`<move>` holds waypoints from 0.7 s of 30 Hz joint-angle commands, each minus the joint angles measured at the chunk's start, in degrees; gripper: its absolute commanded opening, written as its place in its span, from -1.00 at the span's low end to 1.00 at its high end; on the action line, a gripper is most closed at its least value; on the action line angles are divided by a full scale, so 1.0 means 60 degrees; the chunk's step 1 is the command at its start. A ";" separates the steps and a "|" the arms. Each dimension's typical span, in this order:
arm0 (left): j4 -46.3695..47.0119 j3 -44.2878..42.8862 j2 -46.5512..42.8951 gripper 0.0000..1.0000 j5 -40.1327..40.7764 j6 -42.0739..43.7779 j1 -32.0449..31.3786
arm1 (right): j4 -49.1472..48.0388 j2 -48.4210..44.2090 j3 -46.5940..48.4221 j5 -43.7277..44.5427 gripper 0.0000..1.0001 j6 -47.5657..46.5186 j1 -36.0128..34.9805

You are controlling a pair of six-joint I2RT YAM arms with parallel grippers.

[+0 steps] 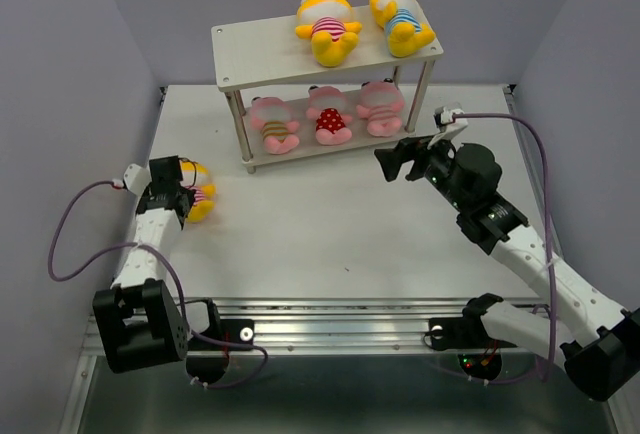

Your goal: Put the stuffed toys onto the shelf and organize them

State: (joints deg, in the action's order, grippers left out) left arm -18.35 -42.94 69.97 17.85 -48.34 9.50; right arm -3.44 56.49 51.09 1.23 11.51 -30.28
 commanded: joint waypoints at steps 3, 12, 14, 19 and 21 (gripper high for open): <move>0.0115 -0.0940 -0.1758 -1.00 -0.0820 0.0628 0.0072 | -0.0071 -0.0259 -0.0633 0.0979 1.00 0.0498 0.0067; -0.0137 -0.4073 -0.2946 -1.00 -0.1769 0.1258 0.0058 | 0.0339 -0.0450 -0.1117 0.1786 1.00 0.1041 0.0067; -0.0033 -0.4691 -0.2903 -1.00 -0.2399 0.1506 0.0058 | 0.0339 -0.0552 -0.1132 0.1859 1.00 0.1070 0.0067; 0.0522 -0.6288 -0.2406 -1.00 -0.4143 0.1757 0.0043 | 0.0325 -0.0699 -0.1234 0.1874 1.00 0.1129 0.0067; 0.1120 -0.6408 -0.2361 -1.00 -0.4598 0.1539 -0.0029 | 0.0339 -0.0728 -0.1264 0.1918 1.00 0.1144 0.0067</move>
State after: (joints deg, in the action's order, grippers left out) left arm -18.52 -78.02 54.76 -0.75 -40.23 9.50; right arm 0.03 53.32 44.07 10.98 17.61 -30.28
